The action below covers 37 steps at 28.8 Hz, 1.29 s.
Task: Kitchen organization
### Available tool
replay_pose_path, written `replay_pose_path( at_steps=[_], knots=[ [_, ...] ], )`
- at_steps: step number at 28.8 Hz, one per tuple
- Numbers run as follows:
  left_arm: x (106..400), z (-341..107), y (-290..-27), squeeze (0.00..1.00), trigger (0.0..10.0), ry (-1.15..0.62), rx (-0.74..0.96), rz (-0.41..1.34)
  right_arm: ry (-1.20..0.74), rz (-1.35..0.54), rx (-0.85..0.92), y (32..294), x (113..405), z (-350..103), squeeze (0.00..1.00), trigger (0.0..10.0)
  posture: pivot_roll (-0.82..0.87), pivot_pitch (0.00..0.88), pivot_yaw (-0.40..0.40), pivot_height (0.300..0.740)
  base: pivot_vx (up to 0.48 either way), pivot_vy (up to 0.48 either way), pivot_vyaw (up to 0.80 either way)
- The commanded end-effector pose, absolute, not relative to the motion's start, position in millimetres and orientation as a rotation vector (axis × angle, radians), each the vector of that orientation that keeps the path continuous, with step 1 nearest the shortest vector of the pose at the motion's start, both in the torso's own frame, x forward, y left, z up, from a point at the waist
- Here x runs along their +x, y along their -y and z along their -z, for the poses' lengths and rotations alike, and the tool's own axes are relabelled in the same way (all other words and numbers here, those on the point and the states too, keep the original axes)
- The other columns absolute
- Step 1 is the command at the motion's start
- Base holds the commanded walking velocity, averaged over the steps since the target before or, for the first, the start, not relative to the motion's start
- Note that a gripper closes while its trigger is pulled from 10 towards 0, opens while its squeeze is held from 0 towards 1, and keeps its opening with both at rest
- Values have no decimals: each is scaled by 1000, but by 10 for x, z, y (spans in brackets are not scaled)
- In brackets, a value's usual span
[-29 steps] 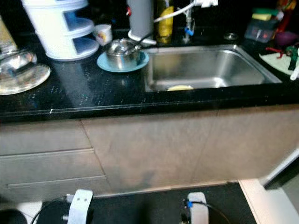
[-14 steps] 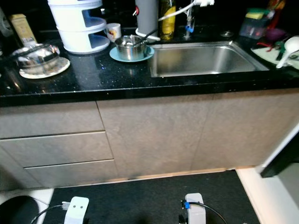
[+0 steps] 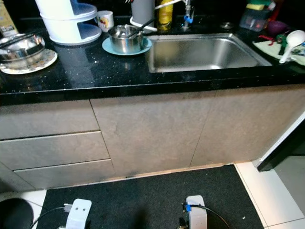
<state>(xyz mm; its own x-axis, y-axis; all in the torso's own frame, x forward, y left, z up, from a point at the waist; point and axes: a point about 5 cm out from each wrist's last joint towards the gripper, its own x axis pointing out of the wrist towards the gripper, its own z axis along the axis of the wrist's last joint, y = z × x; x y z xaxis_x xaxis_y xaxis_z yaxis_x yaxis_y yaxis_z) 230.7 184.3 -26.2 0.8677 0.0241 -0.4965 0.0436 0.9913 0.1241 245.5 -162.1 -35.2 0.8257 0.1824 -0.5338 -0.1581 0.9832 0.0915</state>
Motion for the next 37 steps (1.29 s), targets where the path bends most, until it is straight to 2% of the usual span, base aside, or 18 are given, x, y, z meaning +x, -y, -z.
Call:
replay_pose_path(
  at_steps=[1, 14, 19, 28, 37],
  knots=[
    [2201, 340, -1847, 0, 10000, -557, 112, -6, -617, -169, 44, 1661, 2357, 431, 0, 10000, 2, 247, -19, 740, 0, 0, 0],
    [2202, 269, -1856, 0, 10000, -477, 123, -29, -599, -181, 41, 1609, 2407, 400, 0, 10000, 14, 237, -12, 740, 0, 0, 0],
    [2158, 325, -1860, 0, 10000, -546, 71, -15, -606, -221, 5, 1562, 2412, 403, 0, 10000, 21, 233, -15, 740, 0, 0, 0],
    [2197, 279, -1853, 0, 10000, -516, 135, -4, -605, -223, -5, 1549, 2417, 402, 0, 10000, 19, 223, -12, 740, 0, 0, 776],
    [2239, 252, -1819, 0, 10000, -534, 111, 25, -604, -208, -9, 1587, 2421, 400, 0, 10000, 18, 213, -8, 740, 0, 0, 800]
  ],
)
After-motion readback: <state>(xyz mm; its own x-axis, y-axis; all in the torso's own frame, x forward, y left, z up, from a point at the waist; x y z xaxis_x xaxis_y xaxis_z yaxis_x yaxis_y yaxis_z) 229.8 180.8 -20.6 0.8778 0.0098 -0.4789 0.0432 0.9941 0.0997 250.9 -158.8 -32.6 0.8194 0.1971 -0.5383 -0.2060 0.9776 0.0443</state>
